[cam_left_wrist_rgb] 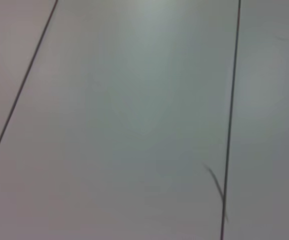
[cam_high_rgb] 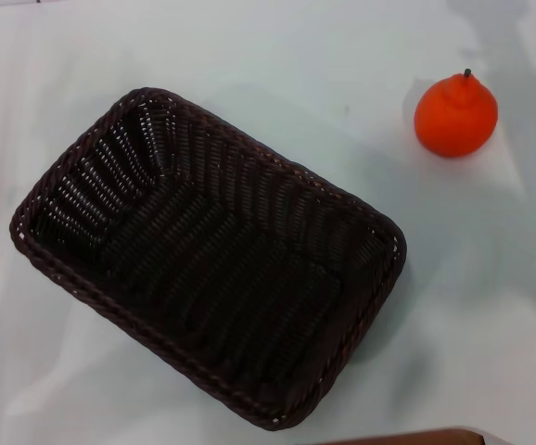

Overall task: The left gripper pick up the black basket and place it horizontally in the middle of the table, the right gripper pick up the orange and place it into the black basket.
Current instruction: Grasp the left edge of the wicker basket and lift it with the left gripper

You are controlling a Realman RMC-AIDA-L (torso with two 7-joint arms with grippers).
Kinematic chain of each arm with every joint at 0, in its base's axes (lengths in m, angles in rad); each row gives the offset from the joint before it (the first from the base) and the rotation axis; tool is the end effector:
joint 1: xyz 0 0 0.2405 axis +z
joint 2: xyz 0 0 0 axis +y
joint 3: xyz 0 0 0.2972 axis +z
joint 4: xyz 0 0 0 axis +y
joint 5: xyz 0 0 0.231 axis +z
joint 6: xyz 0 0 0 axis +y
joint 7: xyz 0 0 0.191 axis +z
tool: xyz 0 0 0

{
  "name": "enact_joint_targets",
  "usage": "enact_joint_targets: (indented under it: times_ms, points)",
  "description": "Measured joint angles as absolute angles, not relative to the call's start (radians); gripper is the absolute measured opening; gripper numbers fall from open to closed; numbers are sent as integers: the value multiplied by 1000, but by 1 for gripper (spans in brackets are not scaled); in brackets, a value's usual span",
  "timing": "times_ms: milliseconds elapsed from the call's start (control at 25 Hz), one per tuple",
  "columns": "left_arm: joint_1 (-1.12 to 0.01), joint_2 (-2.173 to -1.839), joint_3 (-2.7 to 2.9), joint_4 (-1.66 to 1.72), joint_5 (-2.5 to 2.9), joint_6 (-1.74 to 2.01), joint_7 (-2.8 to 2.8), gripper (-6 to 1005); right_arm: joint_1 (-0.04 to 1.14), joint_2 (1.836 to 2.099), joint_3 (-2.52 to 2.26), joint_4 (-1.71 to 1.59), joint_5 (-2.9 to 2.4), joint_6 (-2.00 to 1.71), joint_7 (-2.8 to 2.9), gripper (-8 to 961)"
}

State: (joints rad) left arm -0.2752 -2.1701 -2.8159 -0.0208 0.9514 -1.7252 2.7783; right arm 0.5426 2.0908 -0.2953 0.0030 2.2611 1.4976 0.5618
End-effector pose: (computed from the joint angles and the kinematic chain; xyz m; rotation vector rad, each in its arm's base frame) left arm -0.3769 0.2955 0.0088 -1.2301 -0.4309 -1.0154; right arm 0.3434 0.4121 0.0339 -0.5982 -1.2895 -1.4670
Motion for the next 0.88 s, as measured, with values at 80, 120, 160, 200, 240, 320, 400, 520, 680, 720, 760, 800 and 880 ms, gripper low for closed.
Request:
enact_joint_targets:
  times_ms: [80, 120, 160, 200, 240, 320, 400, 520, 680, 720, 760, 800, 880]
  points:
    - [-276, -2170, -2812, -22, 954, -1724, 2778, 679, 544, 2090, -296, 3, 2259, 1490, 563, 927]
    - [-276, -2170, -2812, -21, 953, -1723, 2778, 679, 544, 2090, -297, 3, 2259, 1489, 564, 927]
    - [-276, -2170, -2812, -19, 953, -1721, 2778, 679, 543, 2090, -296, 3, 2260, 1492, 567, 927]
    - [-275, -2170, -2812, -19, 951, -1718, 2777, 678, 542, 2090, -293, 3, 2261, 1497, 568, 926]
    - [-276, -2170, -2812, -19, 950, -1716, 2776, 678, 541, 2091, -290, 3, 2262, 1499, 569, 926]
    - [-278, -2170, -2812, -19, 950, -1712, 2768, 678, 539, 2091, -286, 2, 2263, 1495, 572, 925]
    - [-281, -2169, -2811, -19, 952, -1708, 2762, 677, 542, 2090, -287, -5, 2261, 1483, 572, 925]
    - [-279, -2167, -2793, -25, 955, -1701, 2730, 677, 542, 2091, -290, -19, 2260, 1483, 581, 924]
    - [-250, -2161, -2696, -159, 955, -1667, 2556, 676, 534, 2091, -283, -21, 2264, 1502, 586, 923]
    - [-235, -2161, -2668, -216, 956, -1655, 2503, 675, 533, 2091, -283, -21, 2264, 1502, 586, 922]
    - [-218, -2160, -2638, -283, 956, -1638, 2442, 675, 533, 2091, -283, -21, 2263, 1502, 586, 922]
    - [-194, -2159, -2600, -361, 958, -1611, 2367, 675, 533, 2090, -283, -21, 2262, 1502, 587, 922]
    - [-151, -2158, -2535, -515, 974, -1555, 2233, 674, 528, 2089, -283, -27, 2262, 1506, 593, 921]
